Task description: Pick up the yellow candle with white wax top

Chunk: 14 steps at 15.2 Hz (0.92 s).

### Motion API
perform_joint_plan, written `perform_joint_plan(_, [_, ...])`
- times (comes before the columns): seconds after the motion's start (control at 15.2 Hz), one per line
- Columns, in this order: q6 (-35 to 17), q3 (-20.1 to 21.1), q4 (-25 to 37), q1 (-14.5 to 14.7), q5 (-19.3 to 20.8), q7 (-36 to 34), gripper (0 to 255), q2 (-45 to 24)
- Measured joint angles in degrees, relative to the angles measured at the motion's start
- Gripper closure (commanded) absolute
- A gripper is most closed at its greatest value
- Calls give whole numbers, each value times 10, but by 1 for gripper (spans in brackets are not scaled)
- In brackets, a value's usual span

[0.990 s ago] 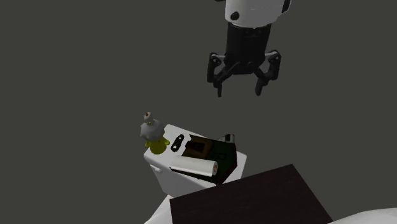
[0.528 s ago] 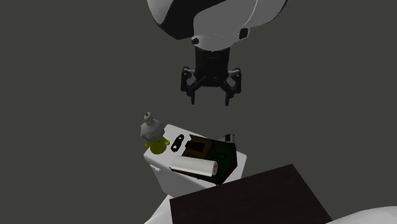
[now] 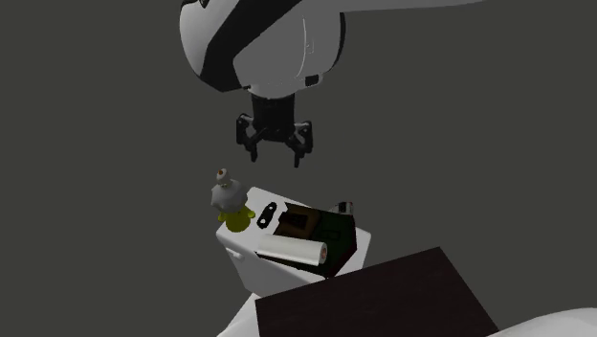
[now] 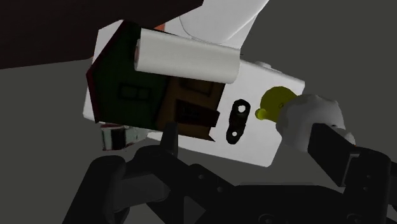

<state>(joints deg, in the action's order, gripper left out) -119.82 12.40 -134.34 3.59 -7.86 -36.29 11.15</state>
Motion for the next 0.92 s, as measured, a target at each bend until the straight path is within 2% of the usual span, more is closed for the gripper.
perform_joint_plan(0.26, [-45,15,40,6,-3,-42,0,-84])
perform_joint_plan(0.92, [-100,26,213,39,13,-145,0,-302])
